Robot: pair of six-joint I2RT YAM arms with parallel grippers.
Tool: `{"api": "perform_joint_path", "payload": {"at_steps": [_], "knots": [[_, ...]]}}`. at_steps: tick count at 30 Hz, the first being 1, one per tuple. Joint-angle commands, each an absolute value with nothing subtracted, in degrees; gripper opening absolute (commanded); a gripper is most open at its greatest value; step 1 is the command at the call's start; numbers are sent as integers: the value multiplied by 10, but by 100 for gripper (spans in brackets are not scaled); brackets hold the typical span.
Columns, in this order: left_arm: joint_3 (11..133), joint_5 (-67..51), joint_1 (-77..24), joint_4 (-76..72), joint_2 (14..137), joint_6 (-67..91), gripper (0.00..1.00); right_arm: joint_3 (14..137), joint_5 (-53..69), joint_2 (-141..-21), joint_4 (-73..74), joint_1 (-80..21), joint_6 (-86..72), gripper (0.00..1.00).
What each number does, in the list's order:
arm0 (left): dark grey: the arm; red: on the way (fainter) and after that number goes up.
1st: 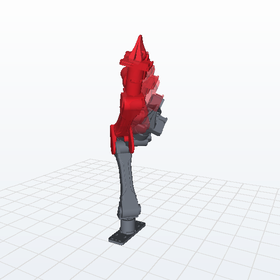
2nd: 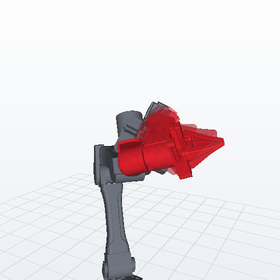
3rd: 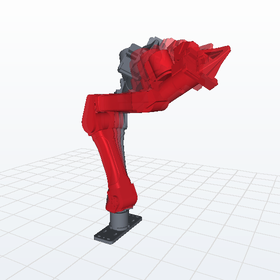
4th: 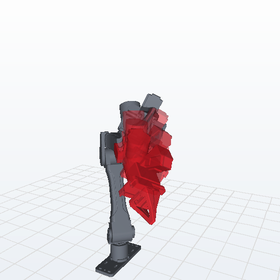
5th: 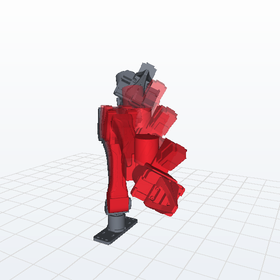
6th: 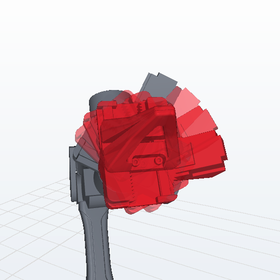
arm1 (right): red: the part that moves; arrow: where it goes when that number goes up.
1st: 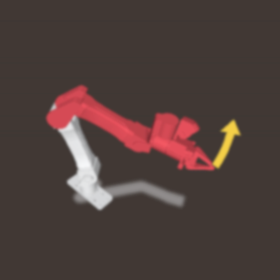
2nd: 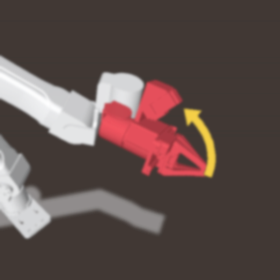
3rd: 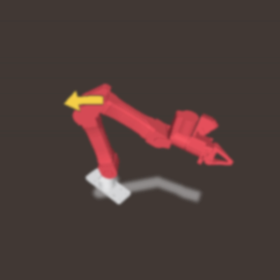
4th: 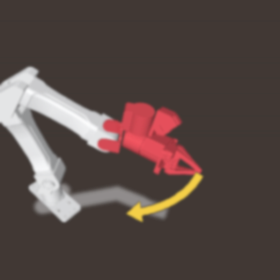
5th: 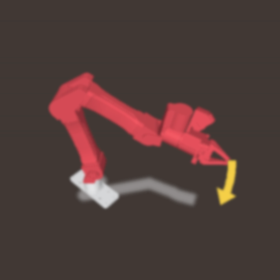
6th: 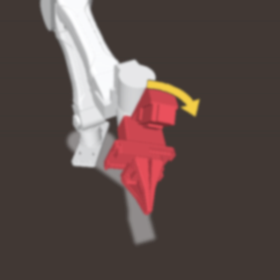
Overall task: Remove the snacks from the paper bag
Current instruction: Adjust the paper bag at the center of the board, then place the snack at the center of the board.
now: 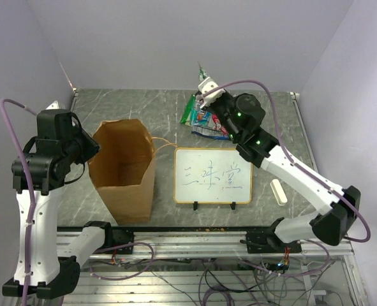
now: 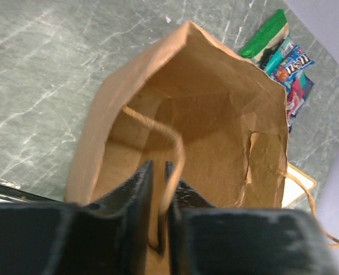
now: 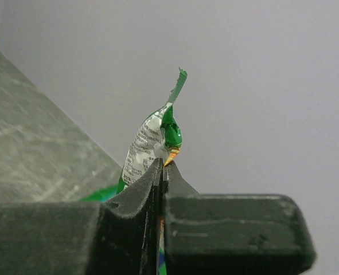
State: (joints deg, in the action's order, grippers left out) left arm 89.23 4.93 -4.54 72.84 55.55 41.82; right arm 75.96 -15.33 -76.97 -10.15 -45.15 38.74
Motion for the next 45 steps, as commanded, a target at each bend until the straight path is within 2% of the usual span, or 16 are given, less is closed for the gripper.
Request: {"api": "perform_joint_path", "payload": {"at_steps": [1, 4, 6, 8, 11, 19, 29, 45], "knots": [[918, 86, -43, 746, 544, 389, 32, 731, -131, -804, -115, -396, 411, 0], [935, 88, -43, 750, 547, 374, 45, 720, -119, -834, -129, -368, 411, 0], [950, 93, -43, 755, 553, 363, 59, 712, -112, -855, -140, -354, 424, 0], [970, 98, -43, 763, 560, 352, 79, 710, -113, -880, -145, -343, 450, 0], [994, 100, -43, 770, 568, 335, 95, 714, -116, -915, -150, -330, 475, 0], [1049, 108, -43, 787, 586, 308, 95, 727, -111, -982, -165, -315, 559, 0], [1069, 97, -43, 782, 587, 297, 95, 727, -49, -1050, -210, -288, 622, 0], [1073, 83, -43, 776, 587, 305, 96, 702, -20, -1083, -235, -287, 554, 0]]}}
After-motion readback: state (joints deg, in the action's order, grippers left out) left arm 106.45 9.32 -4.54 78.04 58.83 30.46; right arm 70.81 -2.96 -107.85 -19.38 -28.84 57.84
